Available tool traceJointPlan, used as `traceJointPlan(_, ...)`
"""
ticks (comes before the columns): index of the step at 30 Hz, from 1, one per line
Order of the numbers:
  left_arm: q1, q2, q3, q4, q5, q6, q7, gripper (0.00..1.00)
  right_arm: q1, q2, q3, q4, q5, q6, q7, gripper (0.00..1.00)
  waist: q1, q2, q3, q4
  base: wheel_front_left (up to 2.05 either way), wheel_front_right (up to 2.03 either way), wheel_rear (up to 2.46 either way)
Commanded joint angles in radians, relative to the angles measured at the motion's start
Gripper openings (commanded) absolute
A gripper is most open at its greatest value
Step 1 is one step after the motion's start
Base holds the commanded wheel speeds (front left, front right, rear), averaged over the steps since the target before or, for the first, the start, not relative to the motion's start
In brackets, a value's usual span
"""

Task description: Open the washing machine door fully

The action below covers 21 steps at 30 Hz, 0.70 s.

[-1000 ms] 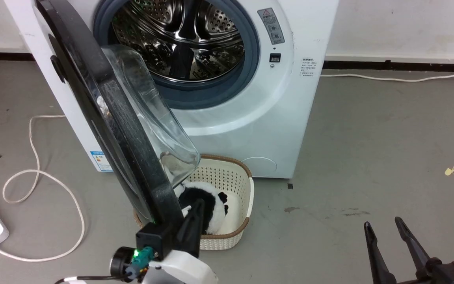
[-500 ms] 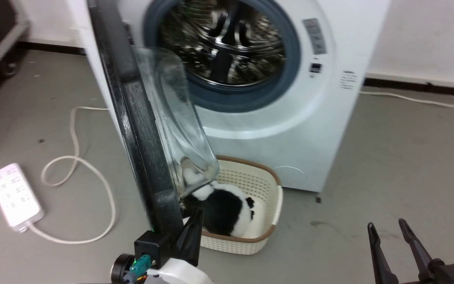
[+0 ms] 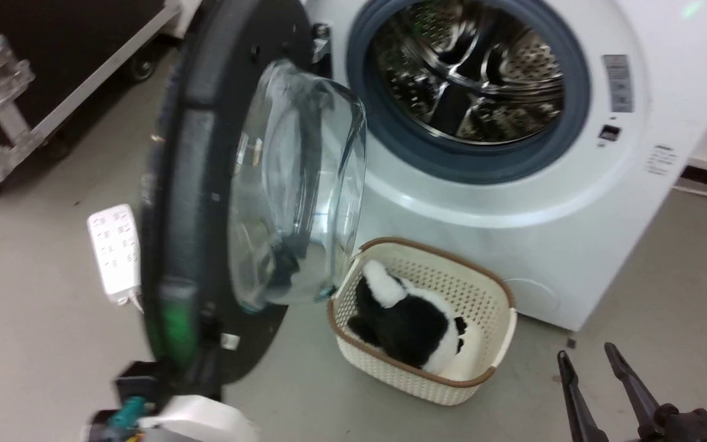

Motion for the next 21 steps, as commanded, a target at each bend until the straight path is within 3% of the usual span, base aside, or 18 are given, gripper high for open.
traceJointPlan(1,-0.005,0.025,0.035,-0.008,-0.015,0.012,0.000,0.00,-0.007,0.004,0.005,0.003,-0.007,0.001,-0.004,1.00,0.0001,0.0000,0.031,0.022,0.00,0.00,0.00)
traceJointPlan(12,-0.082,0.158,0.206,0.018,-0.096,0.014,0.029,0.00,-0.045,0.004,0.009,-0.004,-0.057,0.001,-0.004,1.00,0.0001,0.0000,0.151,0.009,0.00,0.00,0.00)
traceJointPlan(21,-0.222,0.287,0.335,0.183,-0.177,-0.019,0.050,0.00,-0.089,-0.003,-0.001,-0.022,-0.096,0.001,0.003,1.00,0.0001,0.0000,0.254,-0.026,0.00,0.00,0.00)
